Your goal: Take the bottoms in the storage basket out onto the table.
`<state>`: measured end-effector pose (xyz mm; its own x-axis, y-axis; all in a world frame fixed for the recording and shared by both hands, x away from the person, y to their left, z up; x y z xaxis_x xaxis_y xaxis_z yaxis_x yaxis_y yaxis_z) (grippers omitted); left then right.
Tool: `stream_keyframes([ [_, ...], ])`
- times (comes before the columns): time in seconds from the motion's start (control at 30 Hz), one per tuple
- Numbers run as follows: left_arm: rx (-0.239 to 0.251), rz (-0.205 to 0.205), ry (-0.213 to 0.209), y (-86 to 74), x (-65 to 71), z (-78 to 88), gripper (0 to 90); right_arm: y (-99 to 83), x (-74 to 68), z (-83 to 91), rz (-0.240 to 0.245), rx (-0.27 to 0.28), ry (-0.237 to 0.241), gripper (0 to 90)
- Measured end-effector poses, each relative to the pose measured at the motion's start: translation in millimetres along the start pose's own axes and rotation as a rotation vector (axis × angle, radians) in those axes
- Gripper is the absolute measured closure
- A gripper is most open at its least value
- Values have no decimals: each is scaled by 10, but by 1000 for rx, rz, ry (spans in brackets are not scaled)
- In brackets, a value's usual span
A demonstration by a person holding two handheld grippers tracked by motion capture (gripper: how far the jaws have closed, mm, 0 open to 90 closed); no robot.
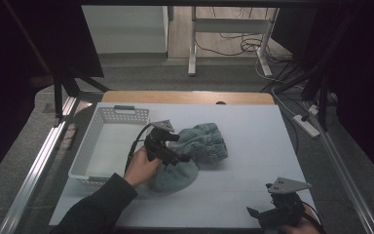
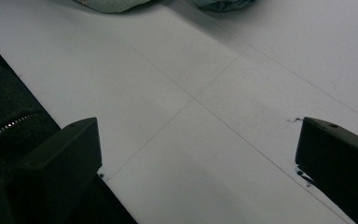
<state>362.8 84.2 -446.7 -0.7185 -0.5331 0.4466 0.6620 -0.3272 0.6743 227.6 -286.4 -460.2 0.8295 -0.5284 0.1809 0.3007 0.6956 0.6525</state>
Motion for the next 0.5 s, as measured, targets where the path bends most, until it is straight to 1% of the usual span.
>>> stream_keyframes([
  [0.27,19,2,-12,-38,42,78,3,-2,3,7,-9,10,-3,9],
  [0.5,22,1,-8,-83,62,112,4,-5,11,15,-19,17,-12,8],
])
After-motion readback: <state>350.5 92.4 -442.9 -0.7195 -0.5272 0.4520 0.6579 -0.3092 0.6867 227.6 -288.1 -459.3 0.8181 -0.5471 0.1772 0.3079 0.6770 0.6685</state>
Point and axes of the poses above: each handheld gripper's, and its own axes: z roughly backward along the jaws, y roughly out of its top, x roughly to its right, the point moved 1 cm from there along -z, roughly forward along the jaws, and after that the axes turned 14 degrees about z, right-handed, at the moved point
